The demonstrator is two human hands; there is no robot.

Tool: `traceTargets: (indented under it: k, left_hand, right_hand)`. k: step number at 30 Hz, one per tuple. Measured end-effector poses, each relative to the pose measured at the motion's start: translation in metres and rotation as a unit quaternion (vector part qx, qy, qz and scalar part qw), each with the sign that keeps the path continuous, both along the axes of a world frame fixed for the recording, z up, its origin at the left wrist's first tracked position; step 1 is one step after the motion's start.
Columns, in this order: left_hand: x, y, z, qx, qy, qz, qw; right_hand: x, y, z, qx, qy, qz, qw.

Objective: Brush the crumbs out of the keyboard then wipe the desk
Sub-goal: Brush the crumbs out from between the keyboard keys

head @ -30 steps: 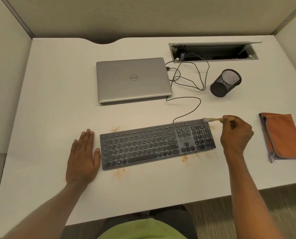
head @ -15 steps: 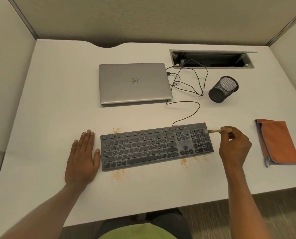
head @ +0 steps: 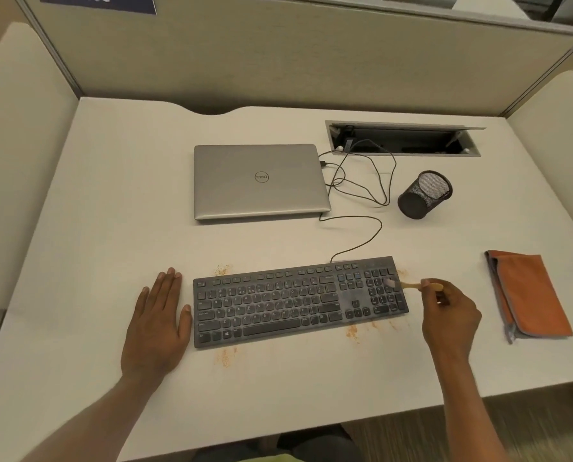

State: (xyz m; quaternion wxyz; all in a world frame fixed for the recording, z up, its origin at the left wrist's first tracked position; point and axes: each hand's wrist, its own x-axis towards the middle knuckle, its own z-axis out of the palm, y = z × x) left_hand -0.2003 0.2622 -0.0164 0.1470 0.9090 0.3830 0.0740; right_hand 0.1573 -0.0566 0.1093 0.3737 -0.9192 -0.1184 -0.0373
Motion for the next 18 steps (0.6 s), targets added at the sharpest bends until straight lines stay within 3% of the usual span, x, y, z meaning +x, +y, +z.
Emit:
traceTargets:
  k: [8,18]
  left_hand:
    - [-0.001,0.002,-0.003,0.001,0.004,-0.009,1.0]
    - [0.003,0.016,-0.012,-0.044,-0.002,0.012,0.999]
  right_hand:
    - [-0.015,-0.009,0.007,0.071,0.025,0.019,0.997]
    - [-0.017,-0.031,0.013,0.123,0.019,-0.027,0.992]
